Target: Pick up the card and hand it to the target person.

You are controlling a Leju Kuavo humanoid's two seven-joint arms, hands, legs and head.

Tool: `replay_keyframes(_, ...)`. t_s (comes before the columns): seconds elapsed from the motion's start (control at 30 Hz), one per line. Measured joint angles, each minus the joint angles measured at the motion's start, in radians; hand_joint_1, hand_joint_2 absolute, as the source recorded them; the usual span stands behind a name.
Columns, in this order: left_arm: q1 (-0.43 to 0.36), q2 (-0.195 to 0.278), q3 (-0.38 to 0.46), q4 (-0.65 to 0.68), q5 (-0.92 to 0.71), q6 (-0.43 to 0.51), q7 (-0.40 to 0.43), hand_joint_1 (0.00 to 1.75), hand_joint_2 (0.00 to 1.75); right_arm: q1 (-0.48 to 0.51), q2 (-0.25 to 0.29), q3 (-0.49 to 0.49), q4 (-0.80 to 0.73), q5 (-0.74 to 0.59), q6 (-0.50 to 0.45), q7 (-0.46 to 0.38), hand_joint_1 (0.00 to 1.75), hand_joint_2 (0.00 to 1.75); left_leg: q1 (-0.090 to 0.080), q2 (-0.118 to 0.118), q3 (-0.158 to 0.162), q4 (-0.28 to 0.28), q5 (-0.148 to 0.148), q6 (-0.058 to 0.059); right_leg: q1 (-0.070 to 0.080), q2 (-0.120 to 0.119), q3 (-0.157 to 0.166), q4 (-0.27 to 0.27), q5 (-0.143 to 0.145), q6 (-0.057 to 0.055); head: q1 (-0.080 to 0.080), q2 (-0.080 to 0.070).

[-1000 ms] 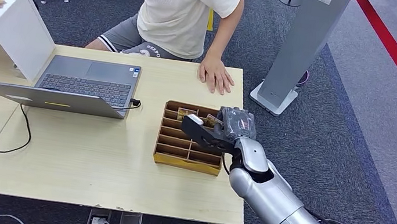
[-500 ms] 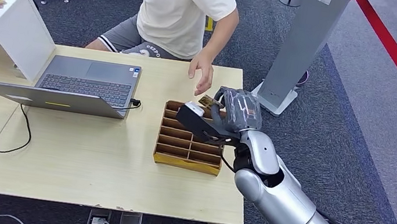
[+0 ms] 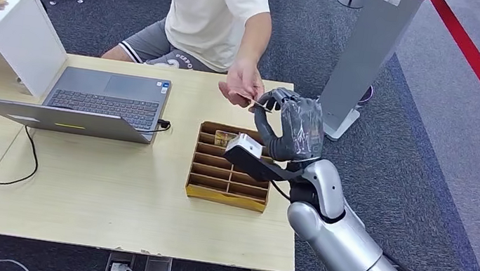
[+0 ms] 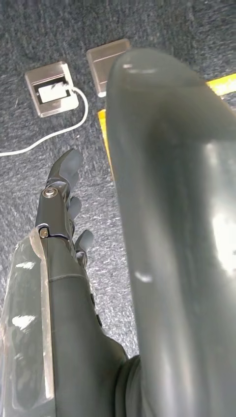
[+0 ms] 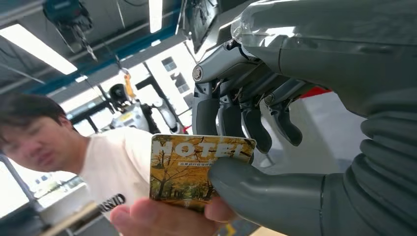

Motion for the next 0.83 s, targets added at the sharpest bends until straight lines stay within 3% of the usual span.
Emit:
replay_keyframes(0.13, -0.002, 0.000, 0.000, 0.000, -0.005, -0.007, -0.001, 0.00, 0.00, 0.003, 0.016, -0.019, 0.073, -0.090, -0.073, -0.140, 1.45, 1.75, 0.000, 0.000, 0.000, 0.000, 0.000, 0.000, 0.000, 0.000, 0.000, 0.000, 0.000, 0.000, 0.000, 0.000)
replay_keyframes(0.23, -0.004, 0.000, 0.000, 0.000, -0.007, -0.009, -0.001, 0.00, 0.00, 0.009, 0.026, -0.023, 0.107, -0.129, -0.086, -0.170, 1.45, 1.75, 0.000, 0.000, 0.000, 0.000, 0.000, 0.000, 0.000, 0.000, 0.000, 0.000, 0.000, 0.000, -0.001, 0.000)
replay_keyframes(0.37, -0.003, 0.000, 0.000, 0.000, -0.008, -0.012, 0.001, 0.00, 1.75, 0.022, 0.036, -0.023, 0.133, -0.149, -0.089, -0.182, 0.00, 1.75, 0.000, 0.000, 0.000, 0.000, 0.000, 0.000, 0.000, 0.000, 0.000, 0.000, 0.000, 0.000, -0.001, 0.000)
replay_keyframes(0.5, -0.002, 0.000, 0.000, 0.000, -0.006, -0.012, 0.005, 0.00, 0.00, 0.035, 0.050, -0.023, 0.149, -0.210, -0.085, -0.212, 0.00, 1.75, 0.000, 0.000, 0.000, 0.000, 0.000, 0.000, 0.000, 0.000, 0.000, 0.000, 0.000, 0.000, 0.000, 0.000)
replay_keyframes(0.57, -0.002, 0.000, 0.000, 0.000, 0.001, -0.009, 0.003, 0.00, 0.00, 0.046, 0.058, -0.027, 0.149, -0.334, -0.054, -0.257, 0.00, 1.75, 0.000, 0.000, 0.000, 0.000, 0.000, 0.000, 0.000, 0.000, 0.000, 0.000, 0.000, 0.000, 0.000, 0.000)
replay_keyframes(0.7, -0.001, 0.000, 0.000, 0.000, 0.012, -0.001, 0.002, 0.00, 0.00, 0.083, 0.076, -0.044, 0.126, -0.717, 0.084, -0.360, 0.00, 1.75, 0.000, 0.000, 0.000, 0.000, 0.000, 0.000, 0.000, 0.000, 0.000, 0.000, 0.000, 0.000, 0.000, 0.000)
replay_keyframes(0.83, -0.001, 0.000, 0.000, 0.000, 0.014, 0.001, 0.002, 0.00, 0.00, 0.118, 0.081, -0.052, 0.090, -1.045, 0.222, -0.390, 0.00, 1.75, 0.000, 0.000, 0.000, 0.000, 0.000, 0.000, 0.000, 0.000, 0.000, 0.000, 0.000, 0.000, -0.001, 0.000)
